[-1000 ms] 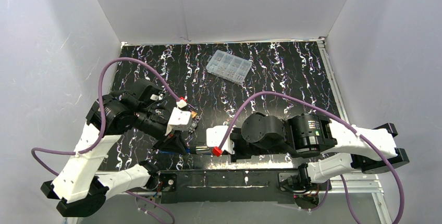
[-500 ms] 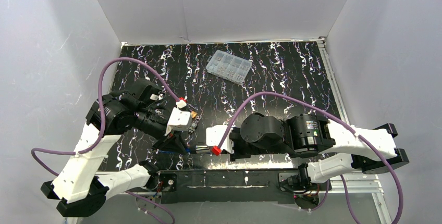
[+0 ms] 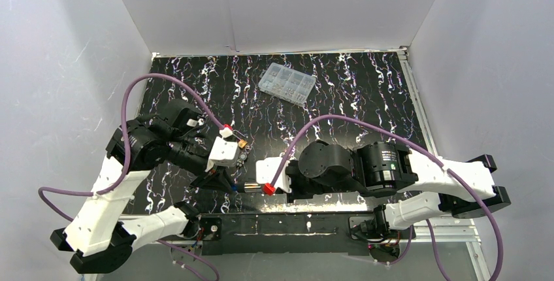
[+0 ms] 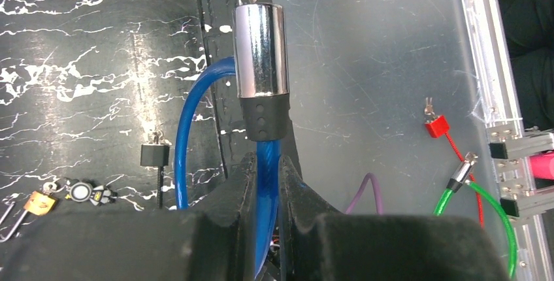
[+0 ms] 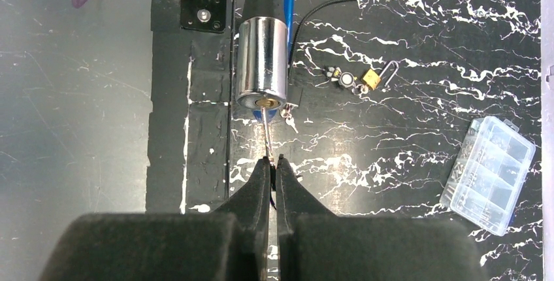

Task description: Unlock with the key

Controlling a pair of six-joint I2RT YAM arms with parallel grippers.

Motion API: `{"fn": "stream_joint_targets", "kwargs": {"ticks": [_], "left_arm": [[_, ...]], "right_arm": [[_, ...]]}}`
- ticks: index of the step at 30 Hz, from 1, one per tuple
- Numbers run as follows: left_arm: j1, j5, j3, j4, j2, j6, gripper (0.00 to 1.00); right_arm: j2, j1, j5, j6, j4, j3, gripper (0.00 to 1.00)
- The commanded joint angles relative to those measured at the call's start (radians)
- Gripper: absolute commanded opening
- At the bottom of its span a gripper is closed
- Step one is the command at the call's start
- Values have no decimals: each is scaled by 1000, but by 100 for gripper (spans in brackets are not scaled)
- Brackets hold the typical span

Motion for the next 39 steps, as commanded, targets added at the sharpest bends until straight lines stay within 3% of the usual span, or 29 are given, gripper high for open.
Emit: {"fn": "stream_joint_targets", "kwargs": {"ticks": [1,18,26,39], "left_arm": [[2,3,15,-29,-16,31,0],[3,-54,27,13,-27,-1,0],[3,-57,52,-53,-16,95,0],[3,-141,2,-41,-59,111,0]], "right_arm": [[31,-1,-35,3,31,76,1],[120,-1,52,38,-38,119,1],[126,-4,101,48,-20,126,1],[31,-30,-24,96,12,81,1]]}}
